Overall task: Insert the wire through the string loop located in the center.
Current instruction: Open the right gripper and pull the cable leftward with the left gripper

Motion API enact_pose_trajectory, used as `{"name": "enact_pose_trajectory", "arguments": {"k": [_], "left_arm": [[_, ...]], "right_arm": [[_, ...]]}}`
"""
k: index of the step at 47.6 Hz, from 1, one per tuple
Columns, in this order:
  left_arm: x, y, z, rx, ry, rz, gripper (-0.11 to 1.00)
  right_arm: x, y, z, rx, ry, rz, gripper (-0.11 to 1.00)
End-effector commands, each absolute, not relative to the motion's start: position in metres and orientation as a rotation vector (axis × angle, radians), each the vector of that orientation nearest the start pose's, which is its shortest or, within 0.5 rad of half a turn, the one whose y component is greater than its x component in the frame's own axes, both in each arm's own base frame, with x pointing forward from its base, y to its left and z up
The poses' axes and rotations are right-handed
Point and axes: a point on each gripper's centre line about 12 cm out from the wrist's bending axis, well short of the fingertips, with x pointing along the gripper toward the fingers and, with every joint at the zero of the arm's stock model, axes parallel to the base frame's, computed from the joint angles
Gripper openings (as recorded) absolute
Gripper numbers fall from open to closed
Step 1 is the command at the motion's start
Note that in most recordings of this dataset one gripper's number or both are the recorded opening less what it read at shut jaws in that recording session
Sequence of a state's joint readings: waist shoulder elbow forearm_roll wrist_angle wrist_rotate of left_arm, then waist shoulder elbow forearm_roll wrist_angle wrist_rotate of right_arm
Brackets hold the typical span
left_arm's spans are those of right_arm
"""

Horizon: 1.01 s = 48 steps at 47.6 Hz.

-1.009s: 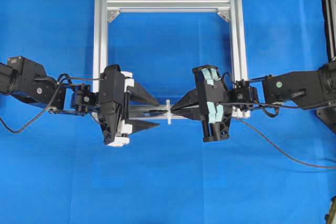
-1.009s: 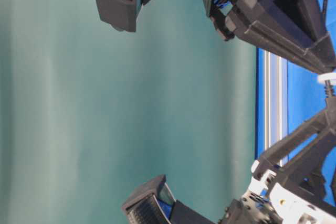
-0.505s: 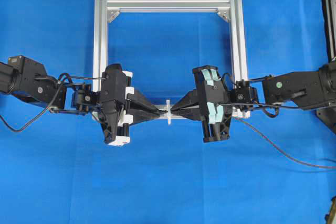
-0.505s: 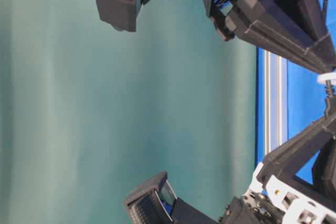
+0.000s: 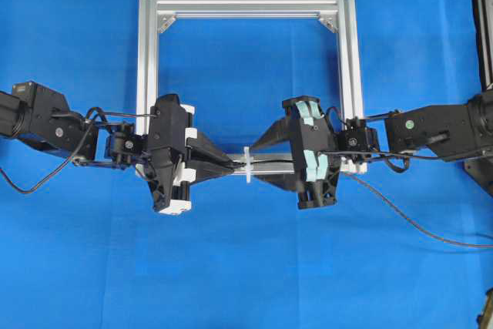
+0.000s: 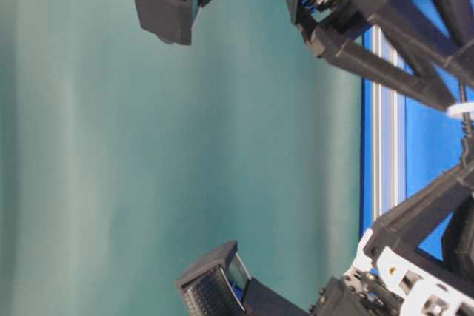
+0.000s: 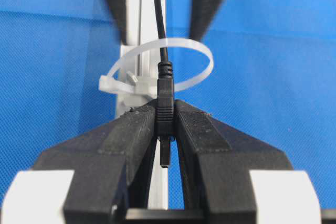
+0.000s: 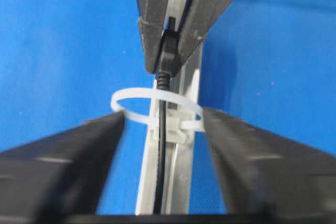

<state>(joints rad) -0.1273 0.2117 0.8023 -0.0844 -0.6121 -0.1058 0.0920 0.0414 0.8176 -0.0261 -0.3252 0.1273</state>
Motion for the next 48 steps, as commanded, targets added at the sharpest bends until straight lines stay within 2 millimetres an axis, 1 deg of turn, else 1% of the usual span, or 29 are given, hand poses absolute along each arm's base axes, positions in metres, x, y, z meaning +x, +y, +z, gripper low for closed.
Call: {"name": "enact_pose_trajectory", "arguments": {"k": [1, 5, 8, 12, 16, 18, 24, 29, 48], "left_arm": [[0.390, -0.043, 0.115, -0.140, 0.380, -0.043, 0.08], [0.390, -0.044, 0.116, -0.139, 0.377, -0.044, 0.08], [0.390, -0.044, 0.117, -0.139, 0.376, -0.044, 0.08], [0.389, -0.043, 0.118, -0.139, 0.376, -0.044, 0.08], [0.385, -0.043, 0.119, -0.139, 0.376, -0.044, 0.08], [0.381, -0.042, 0.121, -0.139, 0.374, -0.044, 0.08], [0.363, -0.040, 0.128, -0.141, 0.373, -0.044, 0.08], [0.344, -0.038, 0.131, -0.139, 0.376, -0.045, 0.08], [0.285, -0.030, 0.128, -0.138, 0.407, -0.040, 0.08]], "right_arm": [[0.372, 0.035, 0.146, 0.079, 0.509, 0.072, 0.63], [0.372, 0.035, 0.146, 0.078, 0.509, 0.072, 0.86], [0.372, 0.035, 0.146, 0.078, 0.509, 0.072, 0.95], [0.371, 0.036, 0.146, 0.077, 0.511, 0.074, 0.92], [0.371, 0.035, 0.146, 0.077, 0.510, 0.072, 0.94], [0.371, 0.035, 0.146, 0.077, 0.510, 0.072, 0.94], [0.371, 0.036, 0.146, 0.077, 0.511, 0.074, 0.94], [0.371, 0.037, 0.147, 0.076, 0.509, 0.078, 0.94], [0.368, 0.050, 0.159, 0.074, 0.509, 0.110, 0.94]]}}
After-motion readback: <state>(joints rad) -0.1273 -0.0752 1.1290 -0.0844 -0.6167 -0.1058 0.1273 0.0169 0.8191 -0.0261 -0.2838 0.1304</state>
